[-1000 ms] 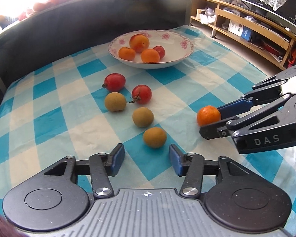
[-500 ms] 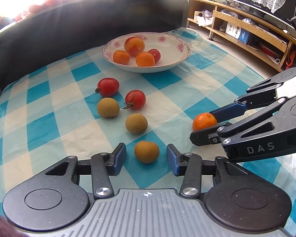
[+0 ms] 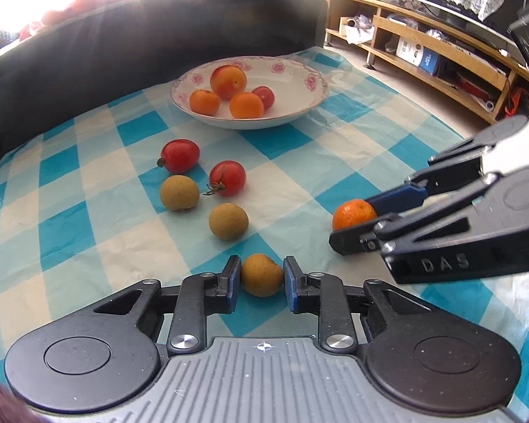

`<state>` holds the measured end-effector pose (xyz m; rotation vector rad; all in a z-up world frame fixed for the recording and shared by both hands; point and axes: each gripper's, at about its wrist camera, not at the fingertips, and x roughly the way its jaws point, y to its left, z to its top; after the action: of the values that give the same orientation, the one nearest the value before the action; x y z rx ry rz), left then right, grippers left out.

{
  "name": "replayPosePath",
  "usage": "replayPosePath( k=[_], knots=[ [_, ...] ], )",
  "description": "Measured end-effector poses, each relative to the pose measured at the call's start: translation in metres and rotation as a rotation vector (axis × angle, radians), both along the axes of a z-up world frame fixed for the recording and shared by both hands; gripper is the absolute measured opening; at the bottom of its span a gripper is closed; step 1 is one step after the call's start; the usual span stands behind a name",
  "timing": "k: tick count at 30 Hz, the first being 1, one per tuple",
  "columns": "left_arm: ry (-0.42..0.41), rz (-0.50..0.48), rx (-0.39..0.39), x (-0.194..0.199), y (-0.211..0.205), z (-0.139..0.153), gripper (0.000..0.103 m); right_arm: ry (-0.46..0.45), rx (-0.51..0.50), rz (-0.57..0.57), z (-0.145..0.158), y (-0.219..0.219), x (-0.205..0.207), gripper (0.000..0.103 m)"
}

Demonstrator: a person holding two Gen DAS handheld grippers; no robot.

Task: Organize fruits
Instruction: 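Carry the mandarin with the right gripper over the bowl while the left carries the longan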

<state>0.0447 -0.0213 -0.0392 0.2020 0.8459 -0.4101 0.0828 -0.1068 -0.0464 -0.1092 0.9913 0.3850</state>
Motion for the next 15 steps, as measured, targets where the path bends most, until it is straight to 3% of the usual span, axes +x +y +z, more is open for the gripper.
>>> replayPosePath(
  k=[15],
  knots=[
    [-0.005,0.005,-0.005,-0.0050,-0.0025,0.0049,0.033,-0.016,0.011,-0.002,0.0066,-0.0033,-0.0028,0.037]
  ],
)
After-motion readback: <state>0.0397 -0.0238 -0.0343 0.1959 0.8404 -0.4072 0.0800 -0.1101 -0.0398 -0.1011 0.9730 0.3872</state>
